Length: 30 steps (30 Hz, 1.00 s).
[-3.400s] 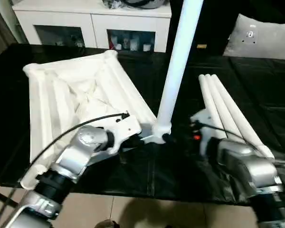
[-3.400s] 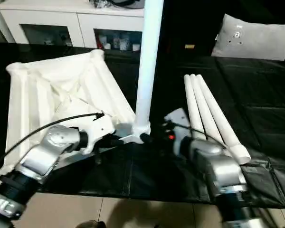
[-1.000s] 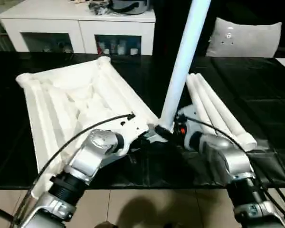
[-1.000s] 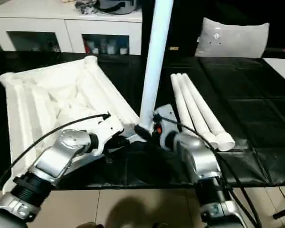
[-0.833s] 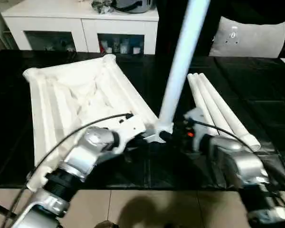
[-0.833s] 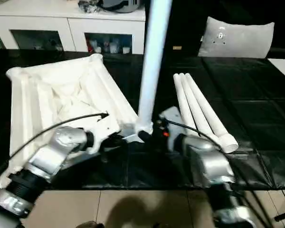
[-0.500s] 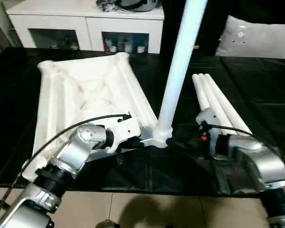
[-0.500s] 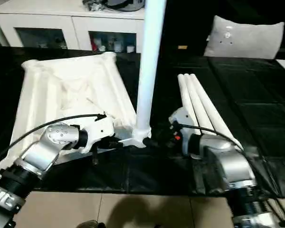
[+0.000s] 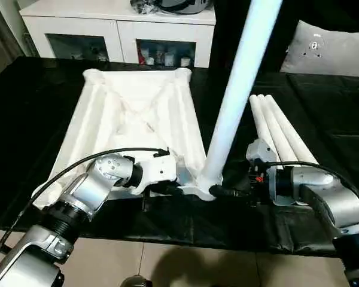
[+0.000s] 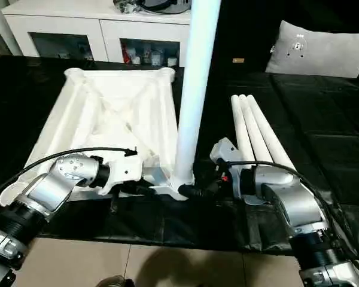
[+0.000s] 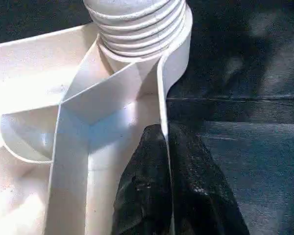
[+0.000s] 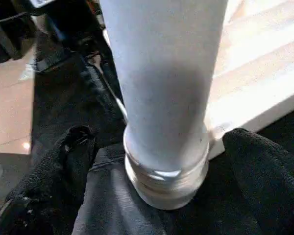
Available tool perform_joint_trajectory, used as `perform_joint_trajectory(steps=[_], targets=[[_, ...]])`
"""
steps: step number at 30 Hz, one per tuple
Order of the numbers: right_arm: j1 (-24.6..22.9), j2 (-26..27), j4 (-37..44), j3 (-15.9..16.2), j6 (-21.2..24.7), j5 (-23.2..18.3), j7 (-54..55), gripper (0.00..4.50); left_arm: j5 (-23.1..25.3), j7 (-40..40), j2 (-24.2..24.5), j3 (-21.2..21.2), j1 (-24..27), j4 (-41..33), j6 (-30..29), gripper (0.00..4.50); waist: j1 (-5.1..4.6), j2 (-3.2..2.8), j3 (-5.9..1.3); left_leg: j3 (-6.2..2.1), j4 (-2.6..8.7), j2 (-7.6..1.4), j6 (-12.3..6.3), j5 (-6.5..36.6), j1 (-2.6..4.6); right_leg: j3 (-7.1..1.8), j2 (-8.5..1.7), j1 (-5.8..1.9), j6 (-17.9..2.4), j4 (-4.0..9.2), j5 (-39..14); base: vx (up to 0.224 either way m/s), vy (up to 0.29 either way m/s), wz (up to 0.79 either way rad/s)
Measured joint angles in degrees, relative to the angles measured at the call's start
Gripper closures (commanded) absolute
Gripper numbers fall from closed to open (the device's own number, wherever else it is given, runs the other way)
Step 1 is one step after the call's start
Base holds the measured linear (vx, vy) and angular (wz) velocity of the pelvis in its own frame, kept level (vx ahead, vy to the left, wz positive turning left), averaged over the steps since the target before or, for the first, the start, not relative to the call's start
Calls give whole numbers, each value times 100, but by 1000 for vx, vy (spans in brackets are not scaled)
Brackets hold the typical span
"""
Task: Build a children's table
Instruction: Rotate leg to tighten
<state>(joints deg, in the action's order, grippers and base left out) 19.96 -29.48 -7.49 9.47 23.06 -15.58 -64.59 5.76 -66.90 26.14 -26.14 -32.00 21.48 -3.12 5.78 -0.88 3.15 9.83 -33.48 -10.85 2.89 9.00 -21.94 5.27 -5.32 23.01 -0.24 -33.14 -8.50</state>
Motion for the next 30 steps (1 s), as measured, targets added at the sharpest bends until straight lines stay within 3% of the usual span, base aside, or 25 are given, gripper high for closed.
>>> perform_joint_trajectory(steps=[14, 22, 27, 30], targets=[[287, 248, -571, 173, -148, 161, 50, 161, 10, -83, 7, -15, 4, 34, 135, 450, 2, 3, -2, 1, -8, -2, 0, 0, 0, 0, 0, -2, -3, -4, 2, 0, 0, 0], [319, 416, -645, 146, -138, 71, 108, 205, -30, -92, 11, 51, 62, 28, 44, 450, -38, 10, -6, 2, -9, -4, 1, -1, 8, 0, 0, -7, -4, -8, 2, 0, 0, 0], [181, 687, -395, -39, 324, -9, 550, 212, -156, 85, -142, 278, 271, -357, -797, 450, -77, -2, -15, 4, -8, -4, 1, 0, 19, -1, 0, -12, -11, -10, 7, 0, 0, 0], [185, 1056, -436, -268, 553, 69, 1304, 212, -131, 609, -441, 436, 315, -415, -1359, 450, -139, -2, -15, 7, -9, -4, 3, -2, 41, -2, 0, -19, -10, -10, 6, 0, 0, 0]])
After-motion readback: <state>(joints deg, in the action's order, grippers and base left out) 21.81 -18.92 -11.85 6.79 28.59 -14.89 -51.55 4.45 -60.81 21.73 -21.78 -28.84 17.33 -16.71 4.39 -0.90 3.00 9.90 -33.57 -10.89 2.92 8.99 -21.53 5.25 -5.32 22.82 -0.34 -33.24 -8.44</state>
